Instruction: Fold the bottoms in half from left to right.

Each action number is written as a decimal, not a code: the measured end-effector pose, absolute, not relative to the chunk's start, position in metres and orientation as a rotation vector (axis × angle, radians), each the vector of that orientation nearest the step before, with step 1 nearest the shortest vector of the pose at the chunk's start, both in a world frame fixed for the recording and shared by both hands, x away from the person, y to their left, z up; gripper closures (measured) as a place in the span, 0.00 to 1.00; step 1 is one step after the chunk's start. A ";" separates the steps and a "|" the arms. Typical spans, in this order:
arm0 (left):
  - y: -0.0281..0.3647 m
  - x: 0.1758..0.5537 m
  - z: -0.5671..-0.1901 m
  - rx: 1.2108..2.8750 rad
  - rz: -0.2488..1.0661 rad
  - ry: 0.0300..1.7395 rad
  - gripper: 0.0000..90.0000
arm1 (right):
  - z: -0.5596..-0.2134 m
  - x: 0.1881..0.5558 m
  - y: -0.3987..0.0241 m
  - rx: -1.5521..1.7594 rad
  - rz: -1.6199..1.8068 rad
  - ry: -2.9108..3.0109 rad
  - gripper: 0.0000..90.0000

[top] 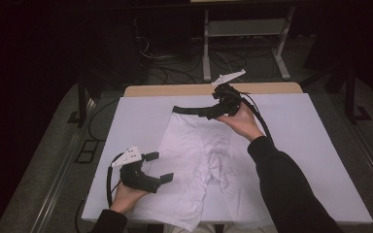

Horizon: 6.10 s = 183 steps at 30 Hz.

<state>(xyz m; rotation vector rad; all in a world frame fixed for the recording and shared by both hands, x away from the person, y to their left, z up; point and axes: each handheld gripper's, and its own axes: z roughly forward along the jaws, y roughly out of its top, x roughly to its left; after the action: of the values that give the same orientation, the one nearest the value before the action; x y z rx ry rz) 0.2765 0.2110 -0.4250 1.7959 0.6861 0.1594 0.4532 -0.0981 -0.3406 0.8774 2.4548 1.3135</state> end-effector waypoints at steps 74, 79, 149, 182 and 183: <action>0.214 0.280 -0.423 1.752 0.146 0.687 0.00 | -0.438 0.527 0.024 1.004 1.178 2.470 0.17; 0.213 0.280 -0.423 1.756 0.145 0.685 0.00 | -0.440 0.531 0.032 1.013 1.114 2.462 0.27; 0.267 0.262 -0.426 1.883 0.022 1.006 0.00 | -0.428 0.520 0.016 1.162 1.183 2.302 0.95; 0.274 0.236 -0.433 2.060 -0.159 1.021 0.04 | -0.429 0.519 0.011 1.174 1.213 2.279 0.95; 0.274 0.236 -0.434 2.065 -0.164 1.025 0.05 | -0.429 0.519 0.011 1.174 1.214 2.278 0.95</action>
<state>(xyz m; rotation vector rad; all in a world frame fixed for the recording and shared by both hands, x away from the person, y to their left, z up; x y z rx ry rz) 0.2358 0.2744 -0.4336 2.0652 1.0248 -0.1639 0.5189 0.0107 -0.4290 1.1742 2.2776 1.2140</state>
